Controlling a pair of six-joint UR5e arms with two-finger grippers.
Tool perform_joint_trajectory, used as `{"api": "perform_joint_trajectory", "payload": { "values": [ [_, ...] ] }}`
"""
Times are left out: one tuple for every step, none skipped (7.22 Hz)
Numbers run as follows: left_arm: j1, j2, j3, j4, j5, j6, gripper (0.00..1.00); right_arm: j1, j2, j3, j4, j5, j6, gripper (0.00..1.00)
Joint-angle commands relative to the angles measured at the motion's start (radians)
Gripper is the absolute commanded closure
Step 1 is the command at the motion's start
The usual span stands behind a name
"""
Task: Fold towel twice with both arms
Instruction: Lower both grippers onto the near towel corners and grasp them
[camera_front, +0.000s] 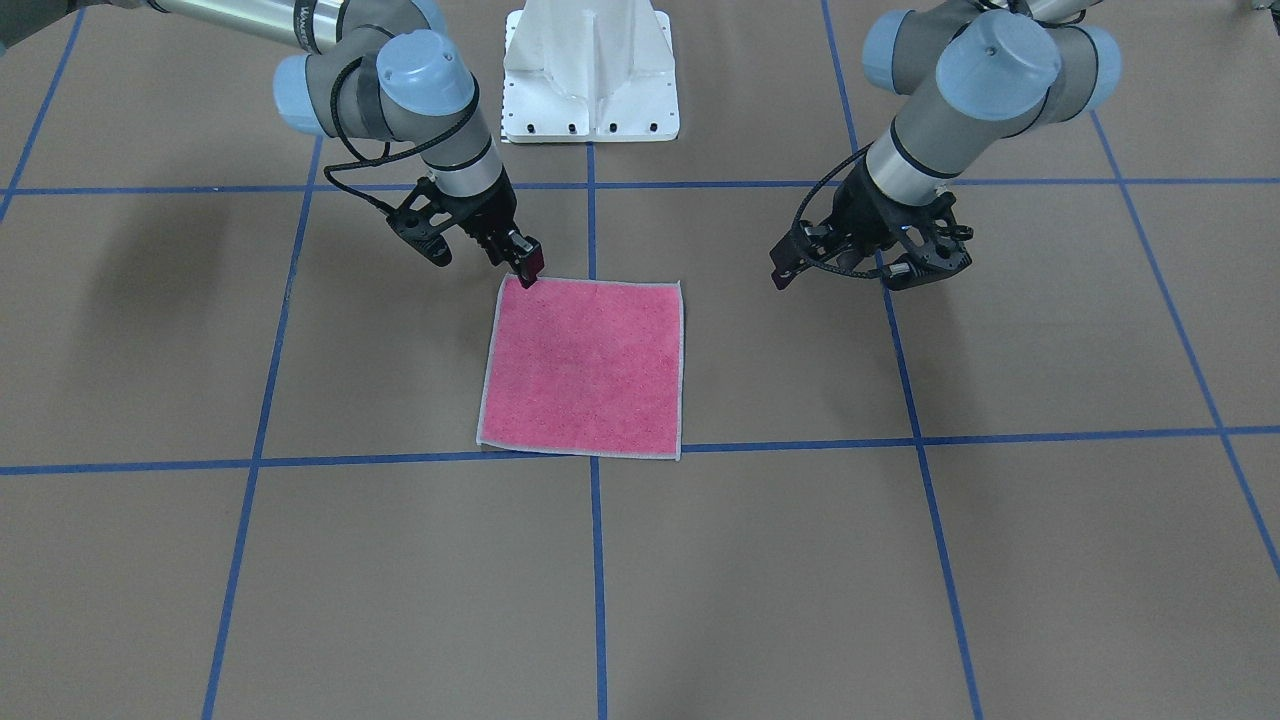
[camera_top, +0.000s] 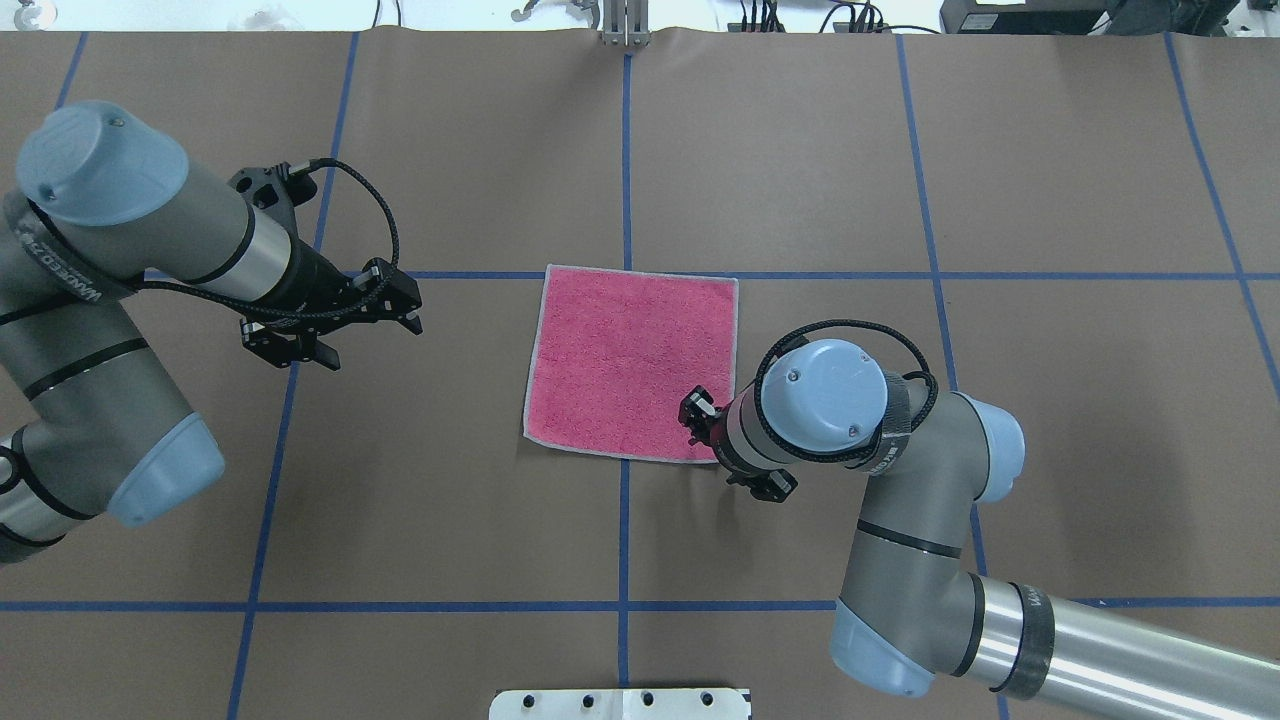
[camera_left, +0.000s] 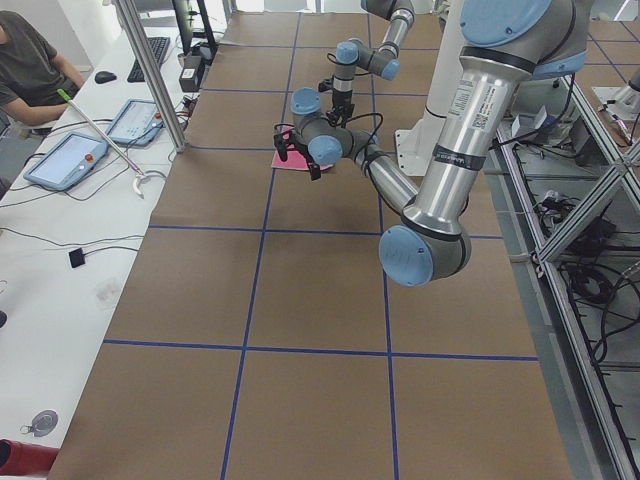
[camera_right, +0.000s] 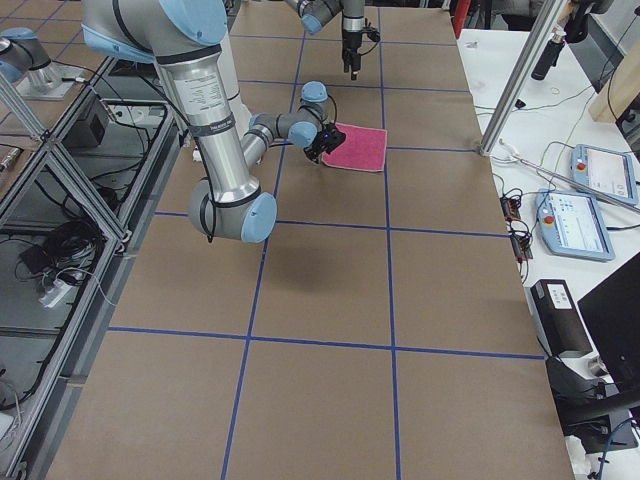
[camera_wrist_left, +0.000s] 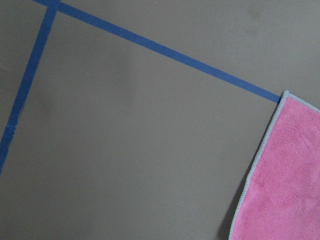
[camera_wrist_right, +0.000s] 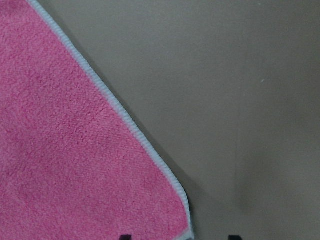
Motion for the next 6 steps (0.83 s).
{"api": "perform_joint_trajectory", "payload": {
  "values": [
    [0.000, -0.001, 0.000, 0.001, 0.000, -0.001, 0.00, -0.001, -0.003, -0.009, -0.003, -0.007, -0.001, 0.48],
    [0.000, -0.001, -0.002, 0.001, 0.000, -0.002, 0.00, -0.001, -0.003, -0.008, -0.007, -0.008, -0.001, 0.57],
    [0.000, 0.001, -0.002, 0.001, 0.000, -0.002, 0.00, -0.001, -0.003, -0.008, -0.007, -0.008, -0.001, 0.80],
    [0.000, 0.001, -0.003, 0.000, 0.000, -0.002, 0.00, 0.001, -0.003, -0.006, -0.007, -0.008, -0.001, 1.00],
    [0.000, 0.002, -0.002, 0.000, 0.000, -0.002, 0.00, 0.004, -0.004, -0.006, -0.007, -0.008, -0.002, 1.00],
    [0.000, 0.002, -0.002, 0.001, 0.000, -0.002, 0.00, 0.007, -0.007, -0.002, -0.009, -0.008, -0.004, 1.00]
  ]
}}
